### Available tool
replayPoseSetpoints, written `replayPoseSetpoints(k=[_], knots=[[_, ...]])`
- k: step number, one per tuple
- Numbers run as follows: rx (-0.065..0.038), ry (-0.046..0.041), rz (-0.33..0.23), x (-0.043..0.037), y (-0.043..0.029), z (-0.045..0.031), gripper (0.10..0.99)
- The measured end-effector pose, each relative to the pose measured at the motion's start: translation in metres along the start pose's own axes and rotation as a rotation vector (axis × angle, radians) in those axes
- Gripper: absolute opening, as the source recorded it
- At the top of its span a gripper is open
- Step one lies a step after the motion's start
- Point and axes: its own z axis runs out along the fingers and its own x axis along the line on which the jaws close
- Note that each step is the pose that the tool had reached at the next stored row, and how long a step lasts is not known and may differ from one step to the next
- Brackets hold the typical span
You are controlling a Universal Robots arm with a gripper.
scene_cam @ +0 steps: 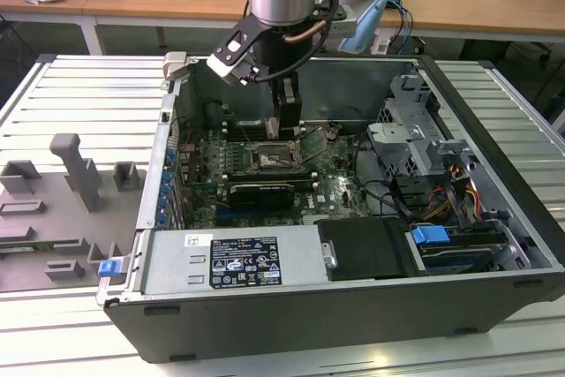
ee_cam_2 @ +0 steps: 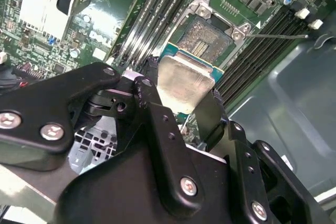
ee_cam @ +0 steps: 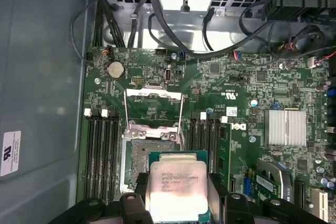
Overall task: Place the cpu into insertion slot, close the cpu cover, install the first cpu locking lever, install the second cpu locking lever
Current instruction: 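Place the cpu into insertion slot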
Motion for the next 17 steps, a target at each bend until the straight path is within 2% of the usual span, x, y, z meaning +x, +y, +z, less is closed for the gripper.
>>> replayPoseSetpoints(k=[7, 9, 14, 17], knots=[[0.0, 0.0001, 0.0, 0.0123, -0.0007, 0.0151, 0.525], [0.0, -0.0008, 0.009, 0.0162, -0.0014, 0.0226, 0.525], [0.0, -0.0015, 0.017, 0.0173, -0.0024, 0.0342, 0.525], [0.0, -0.0015, 0.017, 0.0173, -0.0026, 0.0369, 0.525]])
